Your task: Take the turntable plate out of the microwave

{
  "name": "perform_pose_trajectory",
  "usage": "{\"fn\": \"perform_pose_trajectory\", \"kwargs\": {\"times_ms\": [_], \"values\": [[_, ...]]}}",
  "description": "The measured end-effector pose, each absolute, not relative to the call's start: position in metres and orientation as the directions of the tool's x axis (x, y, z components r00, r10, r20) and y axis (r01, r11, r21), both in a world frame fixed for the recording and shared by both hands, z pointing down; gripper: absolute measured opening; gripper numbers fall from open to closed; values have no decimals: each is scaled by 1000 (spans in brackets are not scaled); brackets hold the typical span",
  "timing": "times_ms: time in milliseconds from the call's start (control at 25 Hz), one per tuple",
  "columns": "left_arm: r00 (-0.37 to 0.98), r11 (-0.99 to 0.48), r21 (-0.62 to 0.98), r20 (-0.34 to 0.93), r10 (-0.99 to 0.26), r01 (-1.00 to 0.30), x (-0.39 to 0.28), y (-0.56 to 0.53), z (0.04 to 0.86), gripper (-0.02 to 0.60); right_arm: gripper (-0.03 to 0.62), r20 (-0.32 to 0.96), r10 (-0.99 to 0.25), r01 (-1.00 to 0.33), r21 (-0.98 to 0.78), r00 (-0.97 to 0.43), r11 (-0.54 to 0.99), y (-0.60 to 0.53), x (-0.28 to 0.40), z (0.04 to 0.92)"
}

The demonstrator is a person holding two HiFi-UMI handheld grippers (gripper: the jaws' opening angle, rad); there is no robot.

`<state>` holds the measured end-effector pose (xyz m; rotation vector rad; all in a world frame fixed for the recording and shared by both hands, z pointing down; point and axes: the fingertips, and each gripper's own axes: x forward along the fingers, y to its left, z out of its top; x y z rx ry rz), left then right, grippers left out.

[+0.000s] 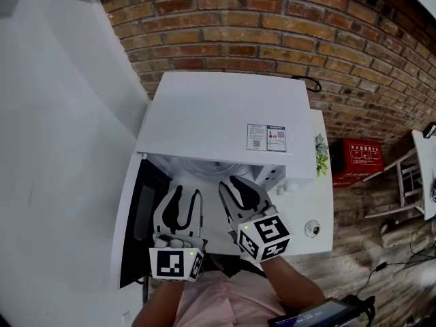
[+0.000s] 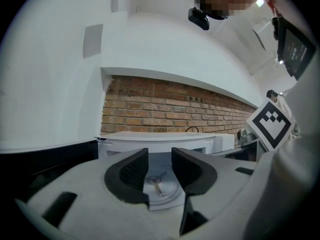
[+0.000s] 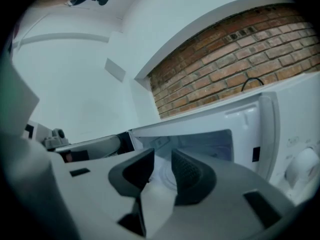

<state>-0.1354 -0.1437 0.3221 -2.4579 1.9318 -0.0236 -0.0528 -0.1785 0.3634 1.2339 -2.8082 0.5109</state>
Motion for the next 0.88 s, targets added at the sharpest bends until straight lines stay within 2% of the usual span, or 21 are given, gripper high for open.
{"fn": "perform_pose_trajectory", "kwargs": {"times_ms": [400, 880], "values": [[302, -303, -11, 69, -951, -953, -136, -160, 356, 132, 115, 255, -723, -759, -343, -642, 553, -189, -55, 416], [342, -341, 34, 179, -923, -939, -153, -172, 406, 137, 117, 416, -676, -783, -452, -609, 427, -191, -72, 514]]}}
